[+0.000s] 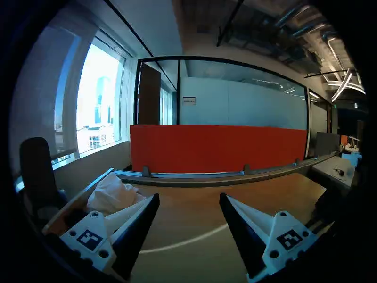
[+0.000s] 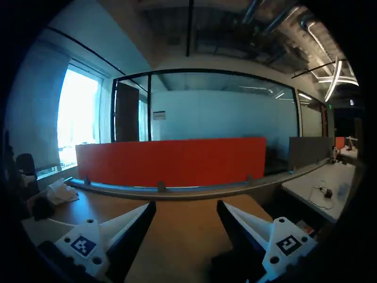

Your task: Fold towel

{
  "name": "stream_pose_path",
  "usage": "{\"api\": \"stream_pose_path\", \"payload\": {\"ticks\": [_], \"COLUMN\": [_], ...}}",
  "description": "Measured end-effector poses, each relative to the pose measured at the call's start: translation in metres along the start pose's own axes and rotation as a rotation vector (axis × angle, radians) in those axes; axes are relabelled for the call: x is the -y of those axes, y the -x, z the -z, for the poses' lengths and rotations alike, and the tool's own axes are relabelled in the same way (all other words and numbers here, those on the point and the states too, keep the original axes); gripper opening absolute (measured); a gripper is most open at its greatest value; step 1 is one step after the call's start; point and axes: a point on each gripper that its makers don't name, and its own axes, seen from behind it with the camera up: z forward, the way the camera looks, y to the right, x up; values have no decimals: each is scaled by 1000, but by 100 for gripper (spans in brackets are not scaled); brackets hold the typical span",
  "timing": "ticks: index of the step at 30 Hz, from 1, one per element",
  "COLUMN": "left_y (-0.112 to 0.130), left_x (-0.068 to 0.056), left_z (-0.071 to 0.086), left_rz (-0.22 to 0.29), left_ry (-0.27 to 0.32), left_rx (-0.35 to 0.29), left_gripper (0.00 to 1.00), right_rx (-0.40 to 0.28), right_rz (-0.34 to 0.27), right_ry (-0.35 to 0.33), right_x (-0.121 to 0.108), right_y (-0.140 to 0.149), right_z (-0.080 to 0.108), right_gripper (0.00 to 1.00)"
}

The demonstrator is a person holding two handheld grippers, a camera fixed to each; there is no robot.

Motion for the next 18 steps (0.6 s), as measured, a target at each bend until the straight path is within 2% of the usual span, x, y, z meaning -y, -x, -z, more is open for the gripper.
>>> {"api": "stream_pose_path", "payload": {"ticks": [6,18], "left_y": [-8,-11], "left_x": [2,7], "left_z": [0,-3], "left_rz": [14,35], "left_ry": [-3,1], "left_rx": [-22,-44], "left_gripper": [94,94], "right_rx": [5,-11], "right_rz": [9,20], "right_ry": [-35,-21], "right_x": [33,59], "right_y": [5,-12], "right_z": [-6,-13], "right_gripper": [100,100]}}
